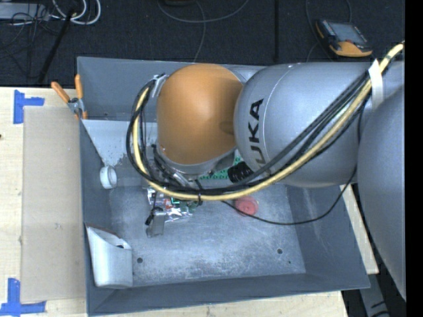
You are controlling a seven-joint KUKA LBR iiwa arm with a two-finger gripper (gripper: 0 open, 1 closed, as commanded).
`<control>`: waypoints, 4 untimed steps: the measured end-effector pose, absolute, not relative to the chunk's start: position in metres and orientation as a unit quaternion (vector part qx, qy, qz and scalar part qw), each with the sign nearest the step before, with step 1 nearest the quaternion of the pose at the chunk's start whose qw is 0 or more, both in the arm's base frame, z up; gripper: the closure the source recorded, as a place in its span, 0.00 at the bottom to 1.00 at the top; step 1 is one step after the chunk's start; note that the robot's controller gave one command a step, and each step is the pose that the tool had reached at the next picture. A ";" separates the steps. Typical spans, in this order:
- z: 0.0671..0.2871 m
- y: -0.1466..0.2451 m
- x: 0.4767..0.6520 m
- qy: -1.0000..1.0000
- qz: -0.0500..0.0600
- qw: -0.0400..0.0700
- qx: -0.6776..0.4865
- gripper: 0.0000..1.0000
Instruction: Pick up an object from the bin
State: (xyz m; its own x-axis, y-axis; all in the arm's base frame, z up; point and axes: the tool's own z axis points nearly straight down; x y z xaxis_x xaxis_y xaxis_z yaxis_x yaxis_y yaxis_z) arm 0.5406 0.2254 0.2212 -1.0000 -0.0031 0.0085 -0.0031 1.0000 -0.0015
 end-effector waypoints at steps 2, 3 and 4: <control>0.067 0.140 0.596 -1.000 0.001 0.002 -0.018 0.00; 0.070 0.141 0.597 -1.000 0.000 0.001 -0.018 1.00; 0.281 0.097 0.576 -1.000 -0.001 -0.005 -0.028 1.00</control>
Offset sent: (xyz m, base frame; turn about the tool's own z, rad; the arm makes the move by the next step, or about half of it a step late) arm 0.0637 -0.0569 -0.1095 -0.0130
